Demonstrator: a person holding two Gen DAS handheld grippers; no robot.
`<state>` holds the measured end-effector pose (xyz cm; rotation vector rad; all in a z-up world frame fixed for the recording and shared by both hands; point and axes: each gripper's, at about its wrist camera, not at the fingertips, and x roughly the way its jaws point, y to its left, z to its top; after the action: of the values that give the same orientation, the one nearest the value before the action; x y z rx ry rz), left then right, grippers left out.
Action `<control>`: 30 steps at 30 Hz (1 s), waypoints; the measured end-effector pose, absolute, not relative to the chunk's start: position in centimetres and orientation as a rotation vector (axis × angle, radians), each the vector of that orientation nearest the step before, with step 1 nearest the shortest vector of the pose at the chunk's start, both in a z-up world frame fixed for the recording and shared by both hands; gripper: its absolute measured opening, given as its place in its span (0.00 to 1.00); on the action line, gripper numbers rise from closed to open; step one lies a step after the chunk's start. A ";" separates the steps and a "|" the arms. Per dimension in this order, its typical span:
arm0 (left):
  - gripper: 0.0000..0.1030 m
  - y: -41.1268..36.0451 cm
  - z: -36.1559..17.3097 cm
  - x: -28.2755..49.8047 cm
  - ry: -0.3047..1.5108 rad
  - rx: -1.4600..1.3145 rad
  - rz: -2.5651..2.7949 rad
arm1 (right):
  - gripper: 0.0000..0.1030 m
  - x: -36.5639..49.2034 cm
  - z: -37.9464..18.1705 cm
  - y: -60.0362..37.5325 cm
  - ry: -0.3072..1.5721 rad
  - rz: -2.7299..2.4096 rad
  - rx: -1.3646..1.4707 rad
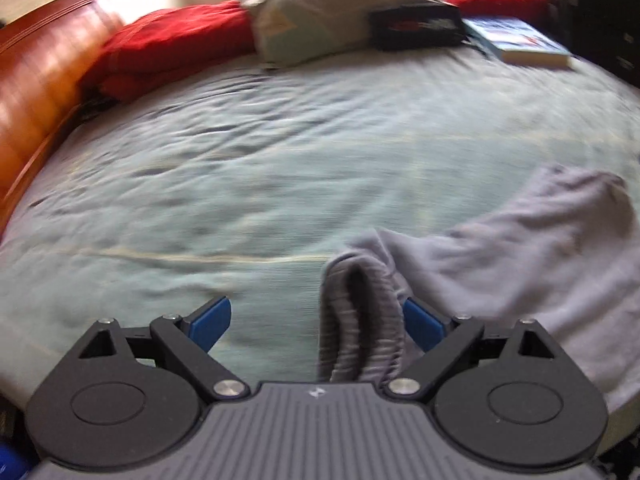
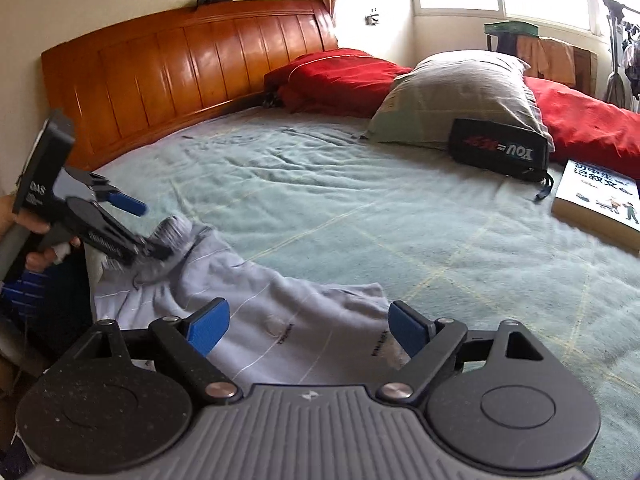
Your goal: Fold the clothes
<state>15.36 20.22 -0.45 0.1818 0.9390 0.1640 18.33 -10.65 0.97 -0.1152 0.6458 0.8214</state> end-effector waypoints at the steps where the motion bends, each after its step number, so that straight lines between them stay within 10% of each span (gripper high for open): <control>1: 0.90 20.9 -0.1 15.3 0.936 0.174 0.192 | 0.87 18.5 0.8 -10.7 0.648 0.820 -0.114; 30: 0.91 15.4 -3.8 11.0 0.902 0.025 -0.185 | 0.85 16.1 -2.5 -10.3 0.793 0.953 -0.209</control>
<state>11.01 15.38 -3.81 0.0254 0.9024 -0.1846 16.07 -10.30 -2.48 -0.2093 0.7929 0.9527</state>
